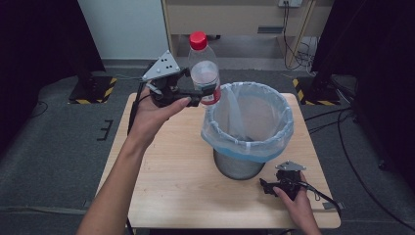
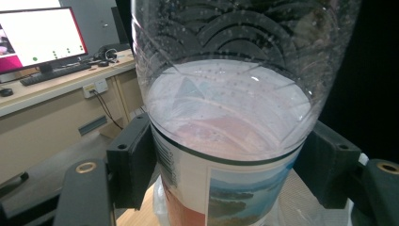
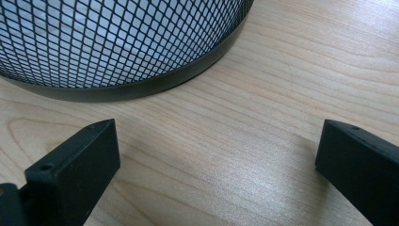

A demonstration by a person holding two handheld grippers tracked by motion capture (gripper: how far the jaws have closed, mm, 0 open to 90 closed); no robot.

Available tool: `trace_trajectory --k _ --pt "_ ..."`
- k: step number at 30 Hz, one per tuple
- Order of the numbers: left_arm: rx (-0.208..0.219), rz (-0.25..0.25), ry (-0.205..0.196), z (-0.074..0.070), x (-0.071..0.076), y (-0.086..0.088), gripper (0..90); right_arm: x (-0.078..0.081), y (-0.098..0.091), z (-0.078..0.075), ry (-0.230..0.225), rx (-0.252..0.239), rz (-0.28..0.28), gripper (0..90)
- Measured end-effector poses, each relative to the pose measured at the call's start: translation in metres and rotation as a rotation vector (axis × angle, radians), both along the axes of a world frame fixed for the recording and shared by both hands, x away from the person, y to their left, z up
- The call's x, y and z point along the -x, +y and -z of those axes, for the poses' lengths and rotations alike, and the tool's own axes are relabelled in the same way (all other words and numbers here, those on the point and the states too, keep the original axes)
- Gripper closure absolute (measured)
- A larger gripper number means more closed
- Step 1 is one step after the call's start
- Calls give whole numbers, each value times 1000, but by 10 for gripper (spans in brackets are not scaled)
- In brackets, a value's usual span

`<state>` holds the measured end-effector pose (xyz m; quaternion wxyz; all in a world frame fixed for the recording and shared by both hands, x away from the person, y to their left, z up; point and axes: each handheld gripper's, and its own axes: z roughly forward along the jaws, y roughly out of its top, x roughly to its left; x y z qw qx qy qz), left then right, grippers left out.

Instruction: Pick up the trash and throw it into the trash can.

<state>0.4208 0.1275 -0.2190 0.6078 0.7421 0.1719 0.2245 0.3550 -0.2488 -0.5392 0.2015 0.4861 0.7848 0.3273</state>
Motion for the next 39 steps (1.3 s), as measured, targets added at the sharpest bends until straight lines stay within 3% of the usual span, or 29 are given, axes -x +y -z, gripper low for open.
trace_trajectory --k 19,39 --pt "3 44 14 3 -4 -27 280 0 0 0 0 0 0 4" --pt "-13 63 33 12 -9 -44 280 0 0 0 0 0 -1 4"
